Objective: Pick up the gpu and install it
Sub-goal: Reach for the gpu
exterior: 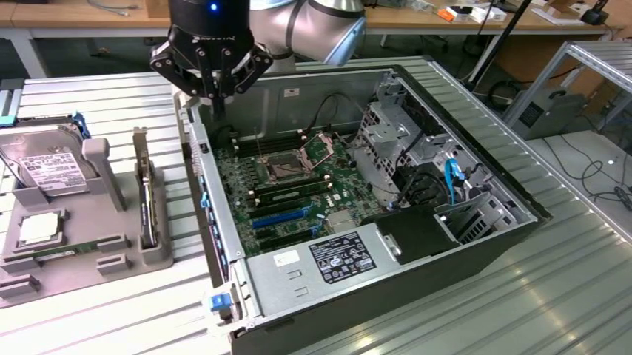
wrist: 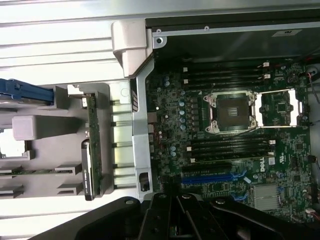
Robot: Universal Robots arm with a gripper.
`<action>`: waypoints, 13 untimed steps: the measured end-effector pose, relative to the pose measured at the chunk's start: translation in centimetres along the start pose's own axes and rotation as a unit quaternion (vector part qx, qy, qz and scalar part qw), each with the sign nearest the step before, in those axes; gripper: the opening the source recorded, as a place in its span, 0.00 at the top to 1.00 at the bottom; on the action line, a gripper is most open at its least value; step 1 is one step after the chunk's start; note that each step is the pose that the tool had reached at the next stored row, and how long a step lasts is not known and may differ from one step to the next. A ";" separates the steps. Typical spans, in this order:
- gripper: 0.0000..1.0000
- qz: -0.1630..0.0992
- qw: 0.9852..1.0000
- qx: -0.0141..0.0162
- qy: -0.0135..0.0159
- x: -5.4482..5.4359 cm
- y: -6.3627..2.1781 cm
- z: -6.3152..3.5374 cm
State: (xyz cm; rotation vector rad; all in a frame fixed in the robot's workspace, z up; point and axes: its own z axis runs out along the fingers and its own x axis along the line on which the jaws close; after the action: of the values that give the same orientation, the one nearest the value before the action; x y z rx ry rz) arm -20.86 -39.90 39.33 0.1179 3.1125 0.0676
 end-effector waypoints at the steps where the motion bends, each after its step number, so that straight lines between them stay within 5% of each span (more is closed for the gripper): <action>1: 0.89 0.000 1.000 0.000 0.000 0.2 -0.01 0.00; 13: 0.89 0.000 1.000 0.000 0.000 1.4 -0.10 -0.04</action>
State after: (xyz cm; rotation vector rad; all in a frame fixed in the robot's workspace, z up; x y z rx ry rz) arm -22.22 -39.89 39.33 0.1179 3.1125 0.0676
